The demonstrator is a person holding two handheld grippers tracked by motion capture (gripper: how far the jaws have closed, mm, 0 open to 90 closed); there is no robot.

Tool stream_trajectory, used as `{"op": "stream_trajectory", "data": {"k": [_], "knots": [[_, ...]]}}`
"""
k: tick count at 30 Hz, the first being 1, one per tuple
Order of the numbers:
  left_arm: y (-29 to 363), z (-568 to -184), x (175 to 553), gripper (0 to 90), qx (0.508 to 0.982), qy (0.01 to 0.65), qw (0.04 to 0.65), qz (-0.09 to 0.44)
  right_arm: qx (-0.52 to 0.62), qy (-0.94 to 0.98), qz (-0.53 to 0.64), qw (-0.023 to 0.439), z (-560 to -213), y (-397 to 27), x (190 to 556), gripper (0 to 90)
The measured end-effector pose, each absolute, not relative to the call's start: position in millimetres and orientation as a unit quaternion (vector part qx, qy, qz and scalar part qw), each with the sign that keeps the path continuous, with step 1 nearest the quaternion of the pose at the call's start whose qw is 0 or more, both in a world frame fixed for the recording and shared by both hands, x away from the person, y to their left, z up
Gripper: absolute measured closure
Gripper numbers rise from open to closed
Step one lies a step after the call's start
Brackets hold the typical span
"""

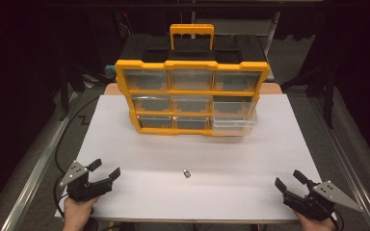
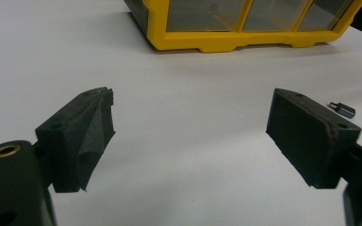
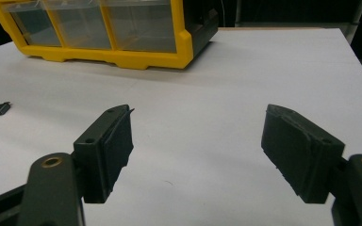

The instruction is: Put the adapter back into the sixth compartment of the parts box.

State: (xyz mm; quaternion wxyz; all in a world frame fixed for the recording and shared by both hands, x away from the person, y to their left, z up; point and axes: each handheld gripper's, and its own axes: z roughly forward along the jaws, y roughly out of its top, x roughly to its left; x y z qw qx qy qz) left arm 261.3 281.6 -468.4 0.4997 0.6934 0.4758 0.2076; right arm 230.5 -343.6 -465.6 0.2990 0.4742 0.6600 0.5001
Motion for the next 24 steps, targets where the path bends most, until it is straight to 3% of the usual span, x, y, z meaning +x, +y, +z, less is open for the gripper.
{"op": "stream_trajectory", "data": {"k": [24], "knots": [[279.8, -468.8, 259.1, 16.5, 0.694, 0.476, 0.498, 0.208, 0.488, 0.643, 0.517, 0.286, -464.7, -346.5, 229.4, 20.5]]}}
